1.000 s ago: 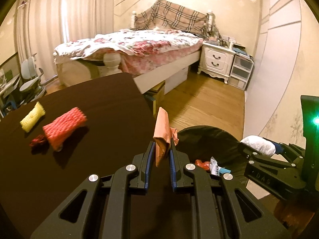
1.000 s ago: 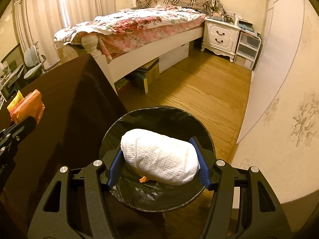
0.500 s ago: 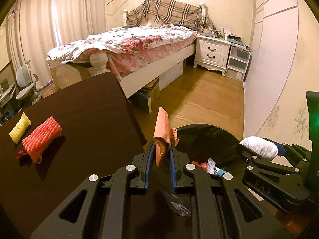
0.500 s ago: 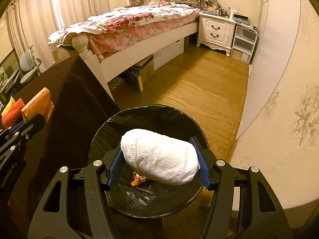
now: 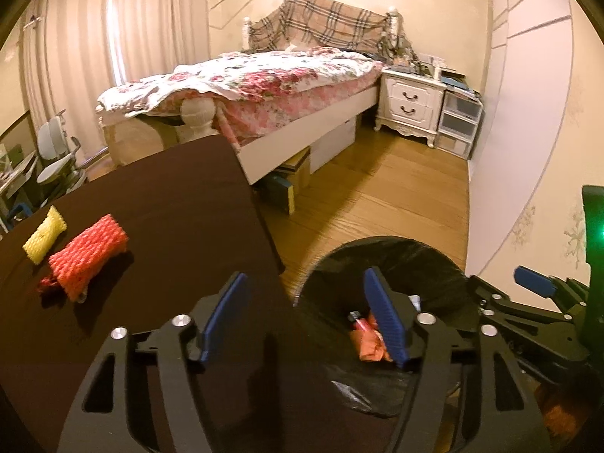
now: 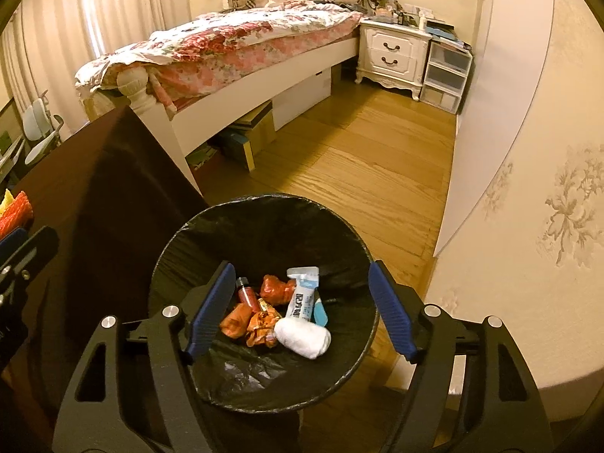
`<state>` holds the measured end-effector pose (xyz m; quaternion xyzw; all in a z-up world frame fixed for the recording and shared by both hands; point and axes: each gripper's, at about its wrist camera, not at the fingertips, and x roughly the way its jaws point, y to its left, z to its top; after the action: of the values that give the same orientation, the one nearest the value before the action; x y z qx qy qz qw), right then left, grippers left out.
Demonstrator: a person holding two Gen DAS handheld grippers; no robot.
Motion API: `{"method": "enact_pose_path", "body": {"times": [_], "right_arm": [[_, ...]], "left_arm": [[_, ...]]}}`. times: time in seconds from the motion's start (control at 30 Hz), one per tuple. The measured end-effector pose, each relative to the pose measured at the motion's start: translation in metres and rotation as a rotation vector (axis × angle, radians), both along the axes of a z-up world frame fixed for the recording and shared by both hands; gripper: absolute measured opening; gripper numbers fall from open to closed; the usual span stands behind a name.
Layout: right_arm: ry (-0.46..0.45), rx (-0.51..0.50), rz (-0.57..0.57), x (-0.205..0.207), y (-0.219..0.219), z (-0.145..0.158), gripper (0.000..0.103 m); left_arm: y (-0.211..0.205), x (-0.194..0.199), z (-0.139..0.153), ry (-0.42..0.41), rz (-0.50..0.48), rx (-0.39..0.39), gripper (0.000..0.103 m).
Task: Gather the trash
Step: 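Open both tools to drop the paper and white bag into the bin, then move both open tools back over the remaining trash on the table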
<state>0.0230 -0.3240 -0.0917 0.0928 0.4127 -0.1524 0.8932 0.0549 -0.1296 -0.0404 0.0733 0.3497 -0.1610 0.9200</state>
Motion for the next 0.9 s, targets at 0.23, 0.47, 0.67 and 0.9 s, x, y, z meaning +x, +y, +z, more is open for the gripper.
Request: {"method": "enact_pose_path", "body": {"times": [0.23,0.47,0.67,0.9], "right_arm": [[-0.007,-0.002,0.047,0.007,0.032,0.010,0.073],[-0.020,0.026,0.163,0.024,0.095,0.021,0.077],[-0.021,0.045,0.306,0.042,0.167,0.025,0.077],[-0.005,0.035,0.471,0.058,0.250,0.025,0.077]], "left_arm": [[0.039,0.000,0.005,-0.007,0.093,-0.003,0.070],[0.102,0.001,0.005,-0.023,0.237,0.019,0.071],[0.161,0.004,-0.001,-0.008,0.374,0.054,0.071],[0.224,-0.001,-0.011,0.037,0.506,0.079,0.071]]}}
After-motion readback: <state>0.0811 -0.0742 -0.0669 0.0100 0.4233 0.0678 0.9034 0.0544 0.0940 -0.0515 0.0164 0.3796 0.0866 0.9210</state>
